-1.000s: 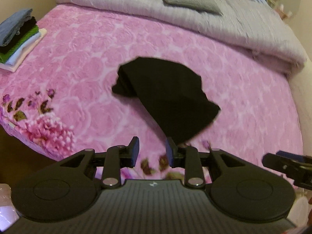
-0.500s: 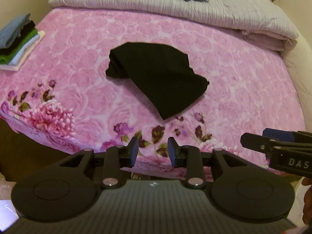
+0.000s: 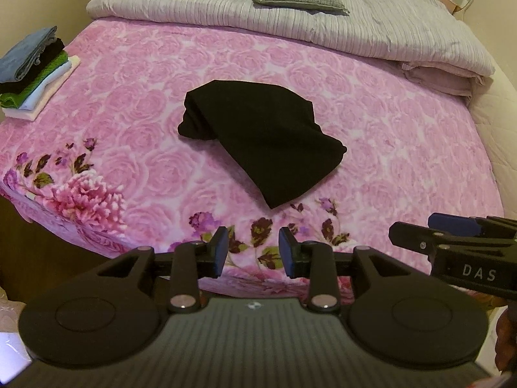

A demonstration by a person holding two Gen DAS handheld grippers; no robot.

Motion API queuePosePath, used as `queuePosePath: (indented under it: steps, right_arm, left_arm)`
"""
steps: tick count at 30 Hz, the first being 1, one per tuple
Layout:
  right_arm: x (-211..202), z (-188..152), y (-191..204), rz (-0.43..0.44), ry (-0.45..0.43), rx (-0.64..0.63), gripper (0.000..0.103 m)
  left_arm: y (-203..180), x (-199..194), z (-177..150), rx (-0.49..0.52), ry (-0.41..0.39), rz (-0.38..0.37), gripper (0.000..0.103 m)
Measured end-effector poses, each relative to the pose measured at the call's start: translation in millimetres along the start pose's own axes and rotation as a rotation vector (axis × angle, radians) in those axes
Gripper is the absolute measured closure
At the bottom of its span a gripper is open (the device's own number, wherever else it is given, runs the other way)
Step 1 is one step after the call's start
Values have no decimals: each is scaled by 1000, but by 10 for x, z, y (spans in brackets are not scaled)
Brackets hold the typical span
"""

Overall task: Fold clothes
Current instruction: 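Move both open grippers over the black garment lying on the bed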

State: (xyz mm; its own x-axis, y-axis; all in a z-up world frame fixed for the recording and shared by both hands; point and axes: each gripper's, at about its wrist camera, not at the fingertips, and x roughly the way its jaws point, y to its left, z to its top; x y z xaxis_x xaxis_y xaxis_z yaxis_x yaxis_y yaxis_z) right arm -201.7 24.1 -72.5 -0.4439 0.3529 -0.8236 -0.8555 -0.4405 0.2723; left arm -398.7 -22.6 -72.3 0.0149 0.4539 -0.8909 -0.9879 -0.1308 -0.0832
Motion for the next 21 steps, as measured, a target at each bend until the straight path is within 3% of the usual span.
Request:
queuePosePath:
  steps: [13, 21]
  right_arm:
    - [408, 376, 164, -50, 15, 24, 37]
    - [787, 840, 459, -95, 0, 59, 37]
  left_arm:
    - [396, 358, 398, 4, 34, -32, 73]
    - [797, 582, 976, 62, 31, -62, 73]
